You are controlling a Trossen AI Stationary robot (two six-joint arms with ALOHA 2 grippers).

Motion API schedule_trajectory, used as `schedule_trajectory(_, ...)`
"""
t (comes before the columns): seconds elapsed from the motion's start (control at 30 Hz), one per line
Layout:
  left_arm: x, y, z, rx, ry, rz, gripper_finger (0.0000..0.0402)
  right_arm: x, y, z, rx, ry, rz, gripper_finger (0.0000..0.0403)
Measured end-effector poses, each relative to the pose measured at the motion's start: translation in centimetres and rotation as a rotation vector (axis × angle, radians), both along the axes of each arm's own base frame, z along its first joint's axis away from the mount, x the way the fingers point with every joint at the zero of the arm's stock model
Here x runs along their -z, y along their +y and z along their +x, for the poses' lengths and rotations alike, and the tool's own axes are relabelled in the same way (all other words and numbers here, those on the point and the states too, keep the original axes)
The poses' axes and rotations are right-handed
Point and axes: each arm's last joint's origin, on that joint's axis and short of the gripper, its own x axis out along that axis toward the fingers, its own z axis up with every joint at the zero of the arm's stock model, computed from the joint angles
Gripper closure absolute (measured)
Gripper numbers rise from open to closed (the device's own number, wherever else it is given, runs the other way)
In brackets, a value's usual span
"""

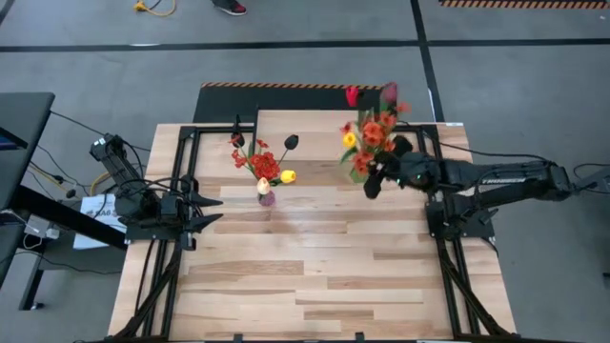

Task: Pick and place flowers into a vace then onto a shelf
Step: Put the green vase on the shelf

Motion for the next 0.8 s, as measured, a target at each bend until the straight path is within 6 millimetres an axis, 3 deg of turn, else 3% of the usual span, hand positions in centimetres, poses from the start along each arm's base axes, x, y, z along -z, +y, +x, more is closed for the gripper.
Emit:
schedule_trajectory(0.3,0.0,0.0,0.0,0.000,-0.001,0.000,0.0268,-2.4,-4.1,-0.4,0.068,-0.038,-0.005,0.0295)
schedule_trajectory(0.8,0.0,0.0,0.0,0.001,-0.001,-0.001,0.0268,-1.2,-10.8,1.0,0.189,-0.004,0.048,0.0291)
